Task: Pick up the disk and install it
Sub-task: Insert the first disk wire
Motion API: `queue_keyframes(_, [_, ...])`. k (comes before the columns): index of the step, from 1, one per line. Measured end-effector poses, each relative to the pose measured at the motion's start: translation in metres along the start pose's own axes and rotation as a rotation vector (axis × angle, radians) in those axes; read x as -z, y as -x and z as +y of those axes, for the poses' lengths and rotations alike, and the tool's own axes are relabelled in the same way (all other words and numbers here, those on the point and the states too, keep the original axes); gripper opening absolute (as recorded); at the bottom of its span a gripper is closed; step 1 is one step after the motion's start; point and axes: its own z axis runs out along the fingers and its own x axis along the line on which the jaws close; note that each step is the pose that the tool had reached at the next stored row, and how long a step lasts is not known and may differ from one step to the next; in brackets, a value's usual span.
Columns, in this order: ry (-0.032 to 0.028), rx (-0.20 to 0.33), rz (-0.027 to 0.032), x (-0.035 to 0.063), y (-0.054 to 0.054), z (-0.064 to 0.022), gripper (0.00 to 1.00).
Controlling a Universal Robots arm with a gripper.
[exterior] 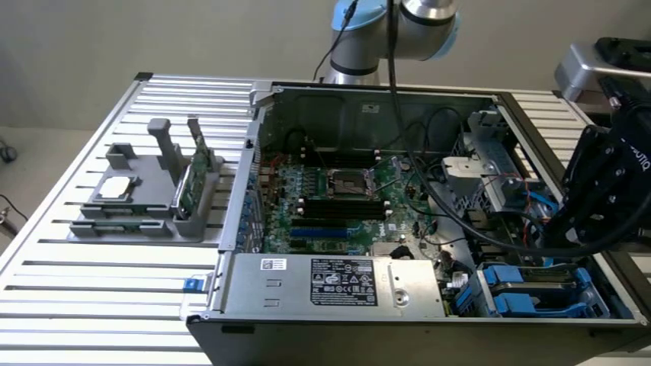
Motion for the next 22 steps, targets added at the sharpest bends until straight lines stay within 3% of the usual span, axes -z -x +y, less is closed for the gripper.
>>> queue_keyframes(8, [0.0007, -0.101, -0.0056, 0.0118, 0.000, 0.0006, 0.25])
queue_keyframes(22, [0.0024, -0.282, -0.0153, 0.0136, 0.000, 0.0007, 0.25])
